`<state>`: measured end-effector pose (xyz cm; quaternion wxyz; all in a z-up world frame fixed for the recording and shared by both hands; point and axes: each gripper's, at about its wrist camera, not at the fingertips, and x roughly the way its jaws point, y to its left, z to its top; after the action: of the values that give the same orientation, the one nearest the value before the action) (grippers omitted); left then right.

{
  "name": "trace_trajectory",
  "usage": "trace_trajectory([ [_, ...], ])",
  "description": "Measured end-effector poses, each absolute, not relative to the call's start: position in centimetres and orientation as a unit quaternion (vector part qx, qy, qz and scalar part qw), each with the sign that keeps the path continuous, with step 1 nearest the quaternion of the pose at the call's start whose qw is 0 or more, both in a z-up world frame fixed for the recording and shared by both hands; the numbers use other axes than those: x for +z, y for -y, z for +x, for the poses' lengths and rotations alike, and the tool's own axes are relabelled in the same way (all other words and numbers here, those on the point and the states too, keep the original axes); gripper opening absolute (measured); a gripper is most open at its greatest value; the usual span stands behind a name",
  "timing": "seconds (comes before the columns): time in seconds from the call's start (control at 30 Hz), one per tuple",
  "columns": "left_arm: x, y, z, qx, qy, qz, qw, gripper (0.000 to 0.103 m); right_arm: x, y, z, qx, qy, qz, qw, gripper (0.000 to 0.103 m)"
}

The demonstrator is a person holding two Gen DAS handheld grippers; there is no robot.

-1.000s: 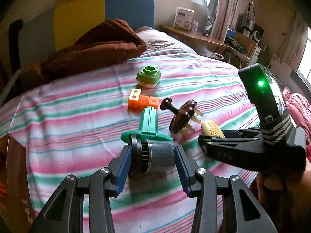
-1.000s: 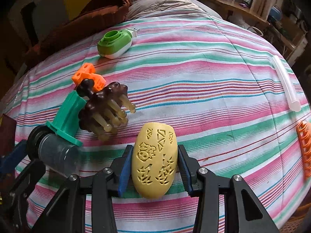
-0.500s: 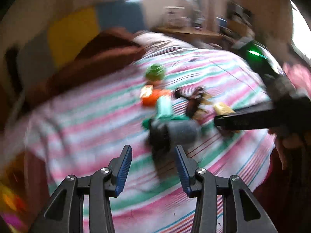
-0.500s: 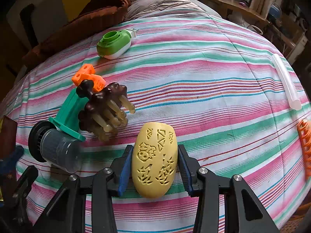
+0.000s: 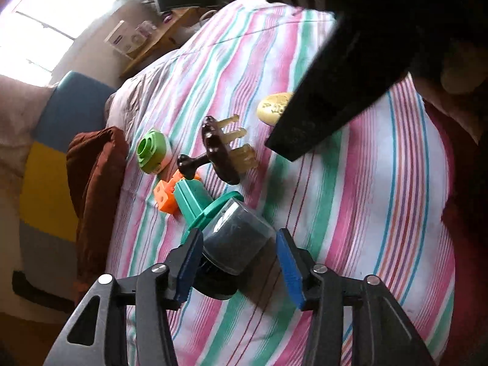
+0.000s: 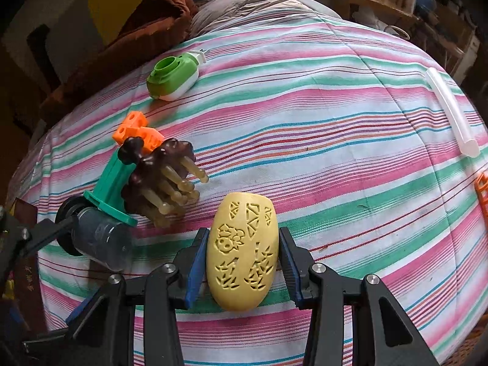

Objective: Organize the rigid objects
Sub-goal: 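Grasp the clear black-based canister with the left tool while the right tool holds the yellow oval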

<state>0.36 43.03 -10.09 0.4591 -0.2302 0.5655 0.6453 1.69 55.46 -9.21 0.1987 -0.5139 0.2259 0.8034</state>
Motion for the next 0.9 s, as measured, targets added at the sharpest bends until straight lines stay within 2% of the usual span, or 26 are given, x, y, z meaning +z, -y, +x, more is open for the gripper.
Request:
trace_trajectory([
  [0.2, -10.3, -42.3, 0.3, 0.637, -0.573, -0.223, 0.465, 0.056, -9.2, -55.1, 1.8, 0.804, -0.224, -0.514, 0.199, 0.046],
  [0.3, -9.8, -41.4, -0.6, 0.656, -0.537, -0.242, 0.472, 0.057, -9.2, -55.2, 1.8, 0.804, -0.225, -0.514, 0.199, 0.046],
  [0.47, -8.2, -38.9, -2.6, 0.704, -0.426, -0.295, 0.486, 0.057, -9.3, -55.1, 1.6, 0.804, -0.225, -0.514, 0.199, 0.046],
  [0.63, -8.2, -35.9, -5.7, 0.736, -0.339, -0.364, 0.459, 0.057, -9.1, -55.2, 1.9, 0.804, -0.223, -0.514, 0.199, 0.046],
  [0.7, -8.9, -35.1, -6.6, 0.730, -0.328, -0.393, 0.452, 0.051, -9.1, -55.3, 1.9, 0.804, -0.222, -0.515, 0.199, 0.046],
  [0.9, -9.3, -35.1, -5.9, 0.738, -0.317, -0.387, 0.453, 0.050, -9.1, -55.3, 1.7, 0.804, -0.221, -0.515, 0.199, 0.046],
])
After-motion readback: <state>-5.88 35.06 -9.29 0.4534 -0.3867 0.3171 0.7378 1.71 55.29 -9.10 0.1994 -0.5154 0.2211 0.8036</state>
